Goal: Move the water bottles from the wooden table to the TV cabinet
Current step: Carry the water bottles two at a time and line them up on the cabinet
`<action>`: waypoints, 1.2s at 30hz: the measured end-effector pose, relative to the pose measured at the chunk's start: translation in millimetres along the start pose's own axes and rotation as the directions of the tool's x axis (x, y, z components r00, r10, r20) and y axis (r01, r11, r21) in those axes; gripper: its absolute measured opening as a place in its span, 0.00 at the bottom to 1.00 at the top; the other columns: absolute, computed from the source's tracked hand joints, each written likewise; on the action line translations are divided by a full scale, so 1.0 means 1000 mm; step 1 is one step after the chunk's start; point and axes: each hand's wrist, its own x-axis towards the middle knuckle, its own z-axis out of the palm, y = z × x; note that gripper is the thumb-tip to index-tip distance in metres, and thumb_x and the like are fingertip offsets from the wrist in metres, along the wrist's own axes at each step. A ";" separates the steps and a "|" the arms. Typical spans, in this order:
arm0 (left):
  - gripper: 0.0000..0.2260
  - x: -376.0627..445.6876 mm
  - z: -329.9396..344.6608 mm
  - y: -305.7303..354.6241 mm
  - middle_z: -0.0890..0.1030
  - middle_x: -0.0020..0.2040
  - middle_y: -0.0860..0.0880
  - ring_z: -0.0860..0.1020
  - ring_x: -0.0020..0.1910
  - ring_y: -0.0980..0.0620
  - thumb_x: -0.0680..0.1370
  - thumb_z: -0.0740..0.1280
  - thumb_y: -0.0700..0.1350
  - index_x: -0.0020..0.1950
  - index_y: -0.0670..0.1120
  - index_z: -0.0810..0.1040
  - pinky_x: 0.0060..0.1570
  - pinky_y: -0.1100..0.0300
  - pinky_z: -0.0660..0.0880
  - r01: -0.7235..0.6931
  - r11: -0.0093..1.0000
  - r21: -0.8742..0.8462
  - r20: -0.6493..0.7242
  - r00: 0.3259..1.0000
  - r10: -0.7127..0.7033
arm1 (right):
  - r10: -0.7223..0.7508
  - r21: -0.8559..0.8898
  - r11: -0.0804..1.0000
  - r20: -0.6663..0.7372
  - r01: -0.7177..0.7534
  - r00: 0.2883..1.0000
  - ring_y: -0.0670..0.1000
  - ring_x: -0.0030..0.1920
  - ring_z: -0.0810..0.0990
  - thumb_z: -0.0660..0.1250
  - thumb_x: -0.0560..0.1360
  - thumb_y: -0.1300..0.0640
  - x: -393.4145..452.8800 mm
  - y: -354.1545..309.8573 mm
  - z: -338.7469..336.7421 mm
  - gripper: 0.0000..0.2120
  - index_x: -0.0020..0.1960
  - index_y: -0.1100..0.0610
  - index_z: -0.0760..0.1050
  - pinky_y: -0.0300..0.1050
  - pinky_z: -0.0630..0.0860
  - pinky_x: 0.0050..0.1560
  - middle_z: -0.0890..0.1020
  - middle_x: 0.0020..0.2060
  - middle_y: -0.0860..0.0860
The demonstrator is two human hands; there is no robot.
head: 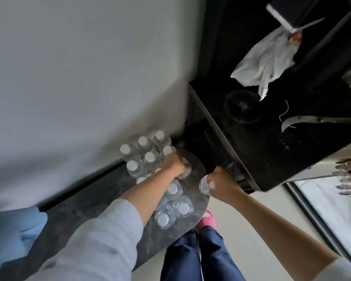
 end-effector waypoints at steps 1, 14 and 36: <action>0.08 0.005 0.002 -0.002 0.81 0.50 0.43 0.79 0.57 0.45 0.76 0.63 0.42 0.52 0.41 0.77 0.40 0.62 0.70 0.002 1.000 0.009 0.009 1.000 -0.002 | 0.025 0.011 1.000 0.003 -0.025 1.000 0.50 0.53 0.73 0.61 0.75 0.60 0.006 0.001 0.003 0.13 0.59 0.58 0.74 0.32 0.66 0.49 0.73 0.61 0.55; 0.14 0.035 0.034 -0.020 0.76 0.61 0.40 0.76 0.60 0.43 0.74 0.66 0.43 0.58 0.39 0.75 0.51 0.58 0.72 0.014 0.996 -0.083 -0.106 0.994 -0.023 | 0.002 -0.059 0.998 0.028 0.000 1.000 0.54 0.62 0.74 0.66 0.74 0.61 0.041 -0.001 0.020 0.16 0.62 0.59 0.74 0.42 0.72 0.63 0.69 0.63 0.56; 0.21 0.001 -0.003 -0.128 0.70 0.68 0.46 0.65 0.69 0.49 0.80 0.57 0.49 0.71 0.43 0.64 0.70 0.58 0.64 -0.137 0.950 0.279 -0.248 0.946 0.210 | -0.247 -0.357 0.886 0.176 0.295 0.953 0.49 0.42 0.82 0.81 0.53 0.55 0.062 -0.040 0.036 0.15 0.37 0.55 0.81 0.27 0.74 0.39 0.81 0.40 0.54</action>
